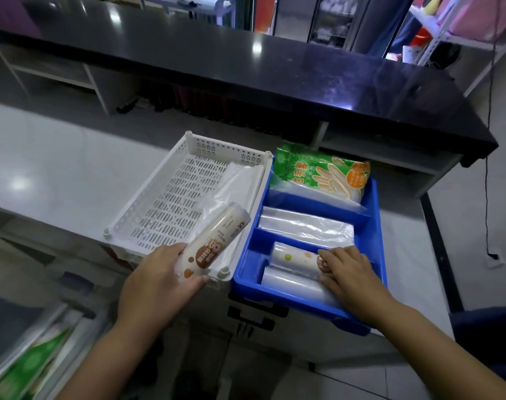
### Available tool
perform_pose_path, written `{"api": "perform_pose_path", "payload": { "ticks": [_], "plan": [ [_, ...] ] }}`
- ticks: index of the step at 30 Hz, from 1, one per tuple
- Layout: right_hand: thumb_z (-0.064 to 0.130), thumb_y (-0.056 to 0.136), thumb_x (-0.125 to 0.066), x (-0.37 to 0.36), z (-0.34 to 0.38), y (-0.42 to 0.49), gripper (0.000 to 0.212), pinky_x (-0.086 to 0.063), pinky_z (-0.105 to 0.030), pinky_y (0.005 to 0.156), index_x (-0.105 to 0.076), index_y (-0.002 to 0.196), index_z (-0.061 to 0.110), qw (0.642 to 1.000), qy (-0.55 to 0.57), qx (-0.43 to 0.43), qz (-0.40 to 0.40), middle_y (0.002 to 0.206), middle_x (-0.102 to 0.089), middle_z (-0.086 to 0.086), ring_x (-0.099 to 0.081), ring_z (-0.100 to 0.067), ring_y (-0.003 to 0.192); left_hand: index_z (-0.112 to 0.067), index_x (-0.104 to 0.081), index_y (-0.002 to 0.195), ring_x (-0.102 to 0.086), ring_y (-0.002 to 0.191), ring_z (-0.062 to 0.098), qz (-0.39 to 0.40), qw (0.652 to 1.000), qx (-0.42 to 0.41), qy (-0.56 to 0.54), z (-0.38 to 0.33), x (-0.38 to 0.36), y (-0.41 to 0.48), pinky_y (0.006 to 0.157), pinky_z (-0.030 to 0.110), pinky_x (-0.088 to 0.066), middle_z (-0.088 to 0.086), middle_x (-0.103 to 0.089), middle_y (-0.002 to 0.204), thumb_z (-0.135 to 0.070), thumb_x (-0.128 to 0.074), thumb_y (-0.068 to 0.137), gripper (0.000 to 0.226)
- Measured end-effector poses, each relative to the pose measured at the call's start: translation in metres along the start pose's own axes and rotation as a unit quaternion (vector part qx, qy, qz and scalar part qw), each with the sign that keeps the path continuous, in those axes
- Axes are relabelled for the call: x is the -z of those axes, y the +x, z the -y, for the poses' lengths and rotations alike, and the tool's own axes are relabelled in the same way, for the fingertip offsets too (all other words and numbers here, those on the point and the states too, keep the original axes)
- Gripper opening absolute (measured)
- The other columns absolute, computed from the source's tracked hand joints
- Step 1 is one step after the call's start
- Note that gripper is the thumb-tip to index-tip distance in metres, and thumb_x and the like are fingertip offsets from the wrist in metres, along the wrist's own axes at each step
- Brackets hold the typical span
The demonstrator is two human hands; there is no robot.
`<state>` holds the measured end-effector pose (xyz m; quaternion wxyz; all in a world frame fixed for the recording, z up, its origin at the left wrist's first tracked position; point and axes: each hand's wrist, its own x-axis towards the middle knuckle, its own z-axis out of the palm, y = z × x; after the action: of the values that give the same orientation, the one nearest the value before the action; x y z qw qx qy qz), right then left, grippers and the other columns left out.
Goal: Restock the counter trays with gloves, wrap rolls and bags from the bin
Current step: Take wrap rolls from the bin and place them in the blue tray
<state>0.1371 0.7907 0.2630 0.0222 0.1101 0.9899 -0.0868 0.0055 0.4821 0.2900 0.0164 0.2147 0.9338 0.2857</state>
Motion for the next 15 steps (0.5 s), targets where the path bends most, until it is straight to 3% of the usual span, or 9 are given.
{"api": "perform_pose_path", "payload": {
  "ticks": [5, 10, 15],
  "plan": [
    [0.038, 0.093, -0.048, 0.002, 0.002, -0.001, 0.039, -0.033, -0.027, 0.1, -0.046, 0.131, 0.027, 0.999, 0.03, -0.01, 0.013, 0.127, -0.049, 0.008, -0.039, -0.011, 0.114, -0.023, -0.057, 0.118, -0.055, 0.076, 0.01, 0.008, 1.0, -0.016, -0.001, -0.002, 0.001, 0.008, 0.058, 0.03, -0.05, -0.007, -0.061, 0.094, -0.046, -0.077, 0.064, 0.061],
    [0.021, 0.089, -0.06, 0.014, 0.036, 0.006, 0.025, -0.047, -0.038, 0.087, -0.066, 0.113, 0.019, 0.997, 0.056, 0.041, -0.046, 0.108, -0.064, -0.003, -0.053, -0.021, 0.1, -0.024, -0.056, 0.118, -0.052, 0.077, 0.009, 0.021, 0.999, -0.041, 0.018, 0.002, 0.009, 0.023, 0.052, 0.019, -0.034, -0.008, -0.059, 0.094, -0.044, -0.077, 0.064, 0.061],
    [0.033, 0.092, -0.05, 0.009, 0.078, 0.024, 0.027, -0.04, -0.032, 0.09, -0.063, 0.114, 0.028, 0.993, 0.044, 0.11, -0.024, 0.113, -0.061, 0.003, -0.048, -0.017, 0.106, -0.026, -0.058, 0.114, -0.049, 0.074, 0.007, 0.011, 0.998, -0.062, 0.024, 0.008, 0.022, 0.031, 0.051, 0.014, -0.028, -0.01, -0.058, 0.089, -0.043, -0.078, 0.062, 0.058]
  ]
}}
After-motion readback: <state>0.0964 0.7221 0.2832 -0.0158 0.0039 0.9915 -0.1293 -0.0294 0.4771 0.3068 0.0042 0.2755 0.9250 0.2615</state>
